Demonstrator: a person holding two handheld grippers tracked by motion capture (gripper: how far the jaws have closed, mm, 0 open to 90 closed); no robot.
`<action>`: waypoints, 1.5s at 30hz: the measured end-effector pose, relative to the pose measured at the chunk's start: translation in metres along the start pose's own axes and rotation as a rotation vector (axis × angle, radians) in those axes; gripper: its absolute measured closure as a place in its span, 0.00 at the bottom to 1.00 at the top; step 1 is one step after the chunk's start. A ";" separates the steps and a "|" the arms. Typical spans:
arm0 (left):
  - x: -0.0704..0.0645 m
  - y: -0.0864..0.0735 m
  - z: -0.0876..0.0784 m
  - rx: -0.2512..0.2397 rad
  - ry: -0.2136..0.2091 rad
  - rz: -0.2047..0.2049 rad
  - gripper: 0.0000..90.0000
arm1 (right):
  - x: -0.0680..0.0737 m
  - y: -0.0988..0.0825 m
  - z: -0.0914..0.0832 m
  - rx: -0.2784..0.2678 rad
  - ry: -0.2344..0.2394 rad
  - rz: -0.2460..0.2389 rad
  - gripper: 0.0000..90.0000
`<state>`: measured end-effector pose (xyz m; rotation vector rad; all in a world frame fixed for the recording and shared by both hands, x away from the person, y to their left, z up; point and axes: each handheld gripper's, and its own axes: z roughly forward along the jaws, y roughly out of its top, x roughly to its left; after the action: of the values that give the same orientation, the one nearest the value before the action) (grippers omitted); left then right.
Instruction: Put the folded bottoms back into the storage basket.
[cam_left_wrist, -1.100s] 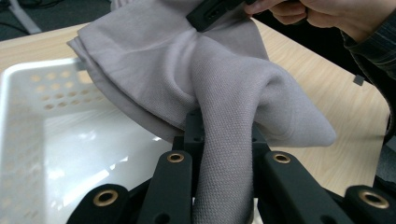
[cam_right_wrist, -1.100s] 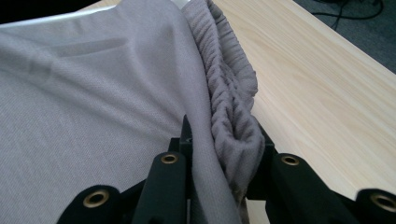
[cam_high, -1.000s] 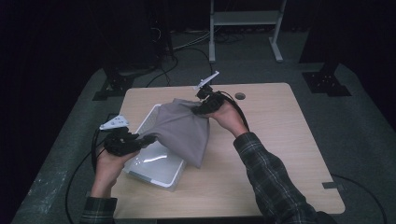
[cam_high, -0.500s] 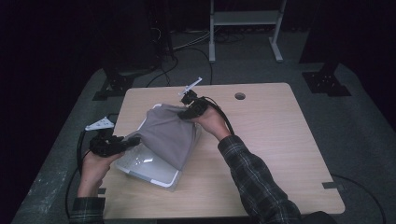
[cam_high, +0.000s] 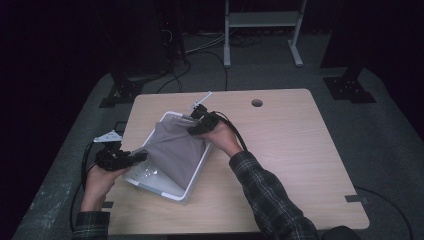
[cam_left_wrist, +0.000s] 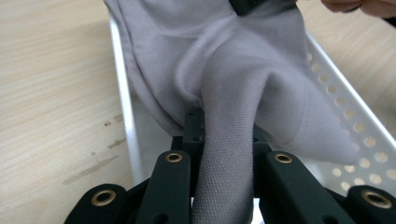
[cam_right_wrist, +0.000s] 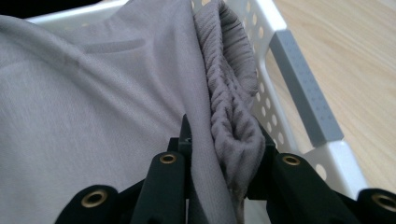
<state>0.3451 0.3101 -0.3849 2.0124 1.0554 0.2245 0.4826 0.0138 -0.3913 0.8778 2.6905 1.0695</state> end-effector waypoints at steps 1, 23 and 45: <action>0.000 0.000 0.002 0.011 0.002 0.005 0.86 | 0.000 -0.001 0.001 0.003 -0.001 0.005 0.81; 0.004 -0.002 -0.002 -0.004 0.028 -0.007 0.62 | -0.003 -0.007 0.002 0.036 -0.033 0.017 0.58; -0.013 0.014 0.036 0.077 0.077 0.061 0.75 | -0.016 -0.031 -0.043 -0.053 -0.061 0.014 0.44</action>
<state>0.3630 0.2751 -0.3944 2.1220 1.0656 0.3004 0.4677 -0.0386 -0.3810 0.9060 2.5980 1.0939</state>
